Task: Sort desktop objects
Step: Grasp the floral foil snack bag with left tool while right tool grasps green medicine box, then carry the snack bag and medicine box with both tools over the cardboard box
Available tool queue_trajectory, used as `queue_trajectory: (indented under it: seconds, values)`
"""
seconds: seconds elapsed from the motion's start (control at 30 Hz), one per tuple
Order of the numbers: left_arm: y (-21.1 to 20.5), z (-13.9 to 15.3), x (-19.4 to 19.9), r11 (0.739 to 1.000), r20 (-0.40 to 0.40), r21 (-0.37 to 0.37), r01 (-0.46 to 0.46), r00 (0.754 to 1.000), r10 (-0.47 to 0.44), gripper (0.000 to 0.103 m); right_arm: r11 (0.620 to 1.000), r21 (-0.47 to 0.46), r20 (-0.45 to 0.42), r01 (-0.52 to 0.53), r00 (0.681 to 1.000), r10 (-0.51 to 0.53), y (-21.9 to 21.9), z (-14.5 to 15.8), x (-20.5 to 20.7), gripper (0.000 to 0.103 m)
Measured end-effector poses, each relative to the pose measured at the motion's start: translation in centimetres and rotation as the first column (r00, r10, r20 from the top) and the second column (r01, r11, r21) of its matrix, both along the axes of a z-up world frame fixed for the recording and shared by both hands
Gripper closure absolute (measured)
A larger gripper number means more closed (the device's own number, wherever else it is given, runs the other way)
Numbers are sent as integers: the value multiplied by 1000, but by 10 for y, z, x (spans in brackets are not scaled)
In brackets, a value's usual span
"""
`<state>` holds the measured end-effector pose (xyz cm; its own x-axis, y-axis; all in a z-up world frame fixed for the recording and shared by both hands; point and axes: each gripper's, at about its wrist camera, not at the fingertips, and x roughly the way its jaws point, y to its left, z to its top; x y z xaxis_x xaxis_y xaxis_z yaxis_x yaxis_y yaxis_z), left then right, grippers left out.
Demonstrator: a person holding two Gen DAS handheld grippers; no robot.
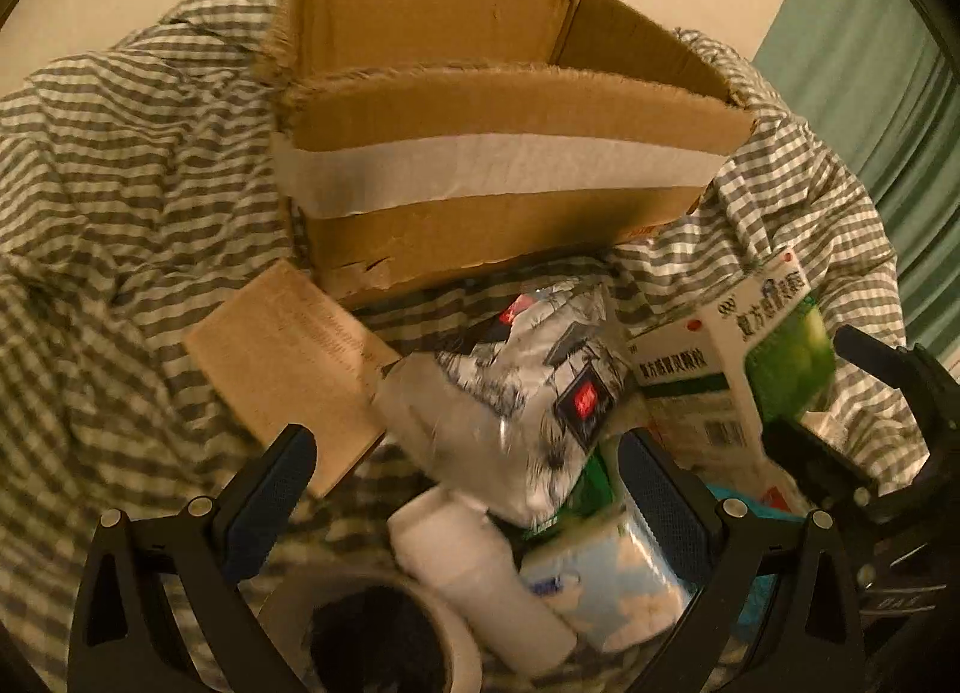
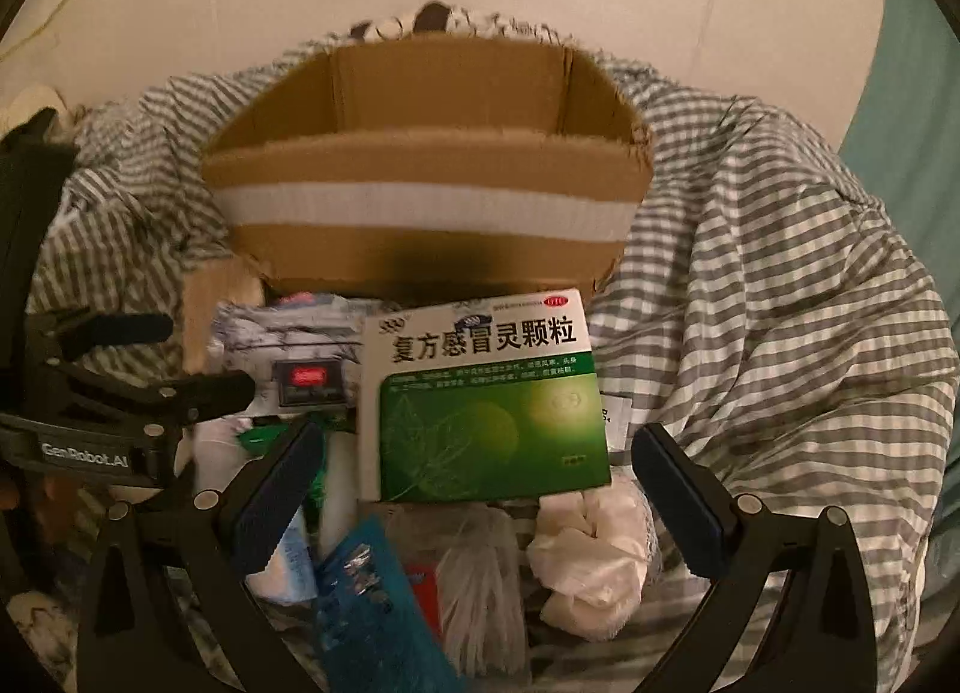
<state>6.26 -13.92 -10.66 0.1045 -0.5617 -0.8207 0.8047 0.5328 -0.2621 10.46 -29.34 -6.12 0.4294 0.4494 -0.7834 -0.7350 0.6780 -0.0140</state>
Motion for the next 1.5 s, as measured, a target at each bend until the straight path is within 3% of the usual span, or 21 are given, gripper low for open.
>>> queue_trajectory:
  seconds: [0.1,0.17,0.23,0.27,0.33,0.43,0.57,0.63,0.77,0.83,0.87,0.93,0.97,1.03,1.07,1.1,1.2,1.23,1.27,1.5]
  values:
    - [-13,-5,2,1000,-7,6,-12,1000,12,3,999,-44,-19,4,1000,-5,8,-12,10,0]
    - [-21,-10,2,1000,-6,17,-26,1000,26,12,997,-70,-31,9,999,-11,12,-19,15,0]
    - [-27,-14,2,998,-5,43,-39,999,40,29,995,-100,-54,16,998,-21,15,-28,21,2]
    - [-28,-15,2,999,-24,39,-26,999,27,33,994,-108,-72,15,997,-22,16,-31,23,8]
    - [-26,-15,1,996,-51,13,-89,995,90,53,995,-102,-88,19,996,-28,14,-32,24,8]
    - [-24,-11,-1,990,-55,5,-140,989,140,68,995,-93,-81,34,996,-41,10,-28,23,8]
    - [-17,1,-9,984,-46,-17,-177,983,176,73,996,-64,-63,60,996,-64,1,-17,19,8]
    - [-12,9,-12,961,-47,-35,-274,961,272,74,996,-43,-47,78,996,-80,-6,-7,14,9]
    - [4,34,-20,939,-34,-86,-333,943,331,74,994,2,-23,111,994,-111,-16,16,2,9]
    - [10,46,-25,900,-14,-114,-421,906,422,74,992,25,-17,122,992,-122,-20,26,0,9]
    - [15,54,-28,897,-2,-126,-424,904,427,74,990,42,-9,132,991,-132,-24,34,-2,9]
    - [19,66,-33,853,13,-152,-499,862,506,74,988,63,5,140,990,-140,-27,47,-5,9]
    - [22,72,-36,849,23,-166,-502,859,512,74,987,70,15,142,990,-144,-29,52,-6,9]
    - [27,83,-39,798,37,-190,-572,808,588,74,986,83,38,143,989,-146,-32,66,-12,9]
    - [29,90,-41,792,47,-204,-576,802,595,74,986,87,48,143,988,-147,-32,72,-15,9]
    - [31,95,-41,771,51,-215,-599,781,622,74,985,96,62,141,987,-148,-33,79,-18,9]
    - [42,113,-43,749,59,-258,-611,763,643,74,984,119,90,133,986,-144,-35,97,-24,9]
    - [45,119,-43,700,58,-281,-656,717,695,74,983,129,98,131,985,-144,-36,103,-25,9]
    - [48,125,-43,694,64,-294,-657,711,700,74,982,137,102,129,984,-143,-37,108,-25,9]
    - [69,151,-28,595,89,-356,-721,607,789,74,970,212,126,121,981,-150,-31,144,-15,9]
